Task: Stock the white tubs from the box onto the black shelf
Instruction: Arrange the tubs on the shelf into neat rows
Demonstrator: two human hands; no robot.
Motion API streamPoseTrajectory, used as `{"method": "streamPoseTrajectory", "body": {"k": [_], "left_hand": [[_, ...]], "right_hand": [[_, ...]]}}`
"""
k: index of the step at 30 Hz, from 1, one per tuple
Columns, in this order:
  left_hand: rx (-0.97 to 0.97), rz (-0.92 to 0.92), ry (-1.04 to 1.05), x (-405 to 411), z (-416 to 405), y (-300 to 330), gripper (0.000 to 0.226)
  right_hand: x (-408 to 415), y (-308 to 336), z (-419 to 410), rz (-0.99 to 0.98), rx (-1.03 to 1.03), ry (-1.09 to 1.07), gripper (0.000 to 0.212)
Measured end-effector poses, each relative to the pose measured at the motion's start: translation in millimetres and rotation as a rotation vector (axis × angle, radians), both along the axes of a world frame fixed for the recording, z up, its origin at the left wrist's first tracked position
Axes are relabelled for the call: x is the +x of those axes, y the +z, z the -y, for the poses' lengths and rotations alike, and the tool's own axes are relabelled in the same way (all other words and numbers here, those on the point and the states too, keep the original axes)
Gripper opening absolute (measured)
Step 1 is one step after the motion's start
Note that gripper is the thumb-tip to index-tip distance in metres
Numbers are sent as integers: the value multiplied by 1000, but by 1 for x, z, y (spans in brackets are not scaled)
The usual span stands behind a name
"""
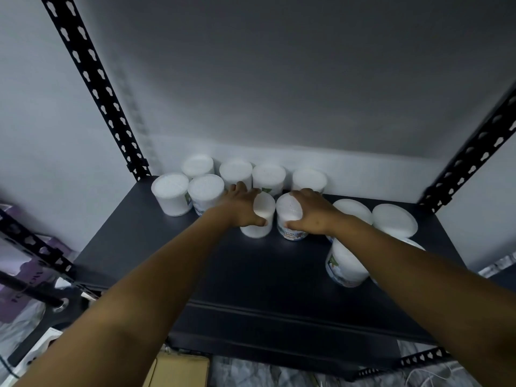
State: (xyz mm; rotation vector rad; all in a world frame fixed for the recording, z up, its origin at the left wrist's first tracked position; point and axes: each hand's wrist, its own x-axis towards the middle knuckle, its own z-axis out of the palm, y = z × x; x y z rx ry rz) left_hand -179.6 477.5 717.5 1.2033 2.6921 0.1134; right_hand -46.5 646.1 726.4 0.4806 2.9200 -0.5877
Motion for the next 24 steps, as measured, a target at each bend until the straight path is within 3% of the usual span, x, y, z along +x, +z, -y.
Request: {"method": "streamPoseTrajectory", "body": {"k": [21,24], "left_hand": [[189,0,-46,34,-2,-10,86],[231,-6,-44,39,1,-11,76]], "right_hand": [[33,8,-15,-52,175,79,88],[36,7,-12,-133,188,106,77]]}}
